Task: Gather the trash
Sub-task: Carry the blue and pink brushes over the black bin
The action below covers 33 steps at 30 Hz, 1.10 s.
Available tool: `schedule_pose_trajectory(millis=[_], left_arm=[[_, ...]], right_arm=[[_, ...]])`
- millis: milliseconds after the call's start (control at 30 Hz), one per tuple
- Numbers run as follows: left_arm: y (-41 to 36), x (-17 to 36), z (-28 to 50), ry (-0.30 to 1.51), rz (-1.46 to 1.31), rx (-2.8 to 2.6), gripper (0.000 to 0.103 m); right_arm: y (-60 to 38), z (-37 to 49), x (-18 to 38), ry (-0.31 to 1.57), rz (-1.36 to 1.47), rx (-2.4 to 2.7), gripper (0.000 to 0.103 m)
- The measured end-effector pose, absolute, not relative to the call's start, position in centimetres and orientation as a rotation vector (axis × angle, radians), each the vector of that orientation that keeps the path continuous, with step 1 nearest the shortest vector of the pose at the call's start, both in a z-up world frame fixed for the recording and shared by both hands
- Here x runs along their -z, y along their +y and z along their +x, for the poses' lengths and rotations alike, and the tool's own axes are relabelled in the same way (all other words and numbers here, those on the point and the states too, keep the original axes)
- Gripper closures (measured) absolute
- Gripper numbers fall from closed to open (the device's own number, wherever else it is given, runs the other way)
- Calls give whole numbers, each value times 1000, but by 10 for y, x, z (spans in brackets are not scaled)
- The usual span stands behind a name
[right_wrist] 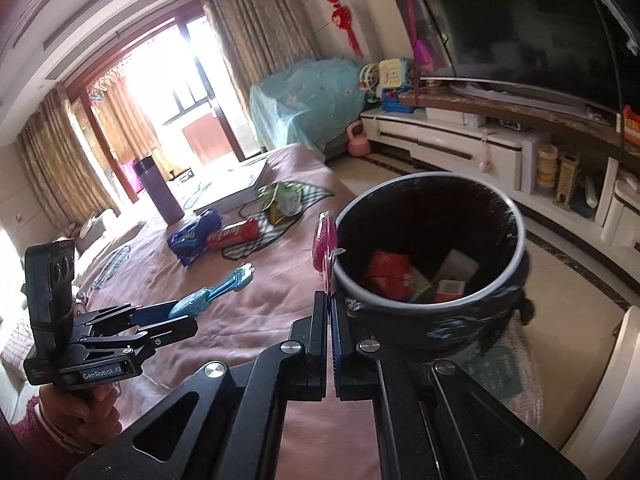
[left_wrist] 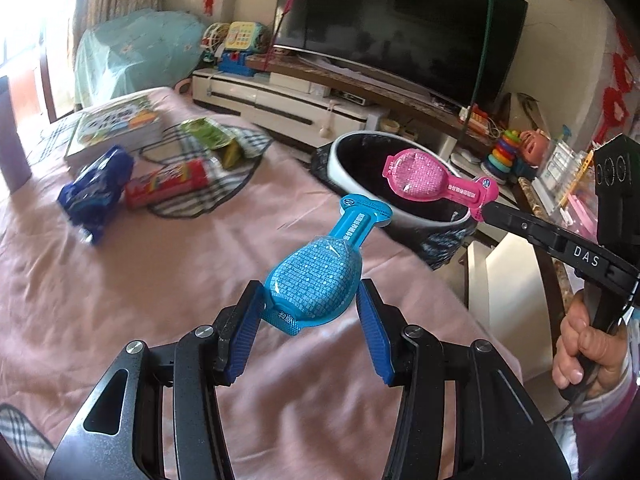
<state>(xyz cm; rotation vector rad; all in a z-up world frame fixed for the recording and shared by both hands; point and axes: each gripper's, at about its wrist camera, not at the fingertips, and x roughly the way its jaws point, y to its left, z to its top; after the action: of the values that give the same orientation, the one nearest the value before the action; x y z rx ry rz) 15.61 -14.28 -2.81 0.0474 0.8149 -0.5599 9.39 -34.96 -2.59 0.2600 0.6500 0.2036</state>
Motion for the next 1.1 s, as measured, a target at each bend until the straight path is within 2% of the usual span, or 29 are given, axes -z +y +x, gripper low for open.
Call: schedule_pose_trajectory(millis=[1100], left_arm=[[-252,22,219,830,178,613,55]], right_arm=[[-418,125,35,690,255,-87,101]])
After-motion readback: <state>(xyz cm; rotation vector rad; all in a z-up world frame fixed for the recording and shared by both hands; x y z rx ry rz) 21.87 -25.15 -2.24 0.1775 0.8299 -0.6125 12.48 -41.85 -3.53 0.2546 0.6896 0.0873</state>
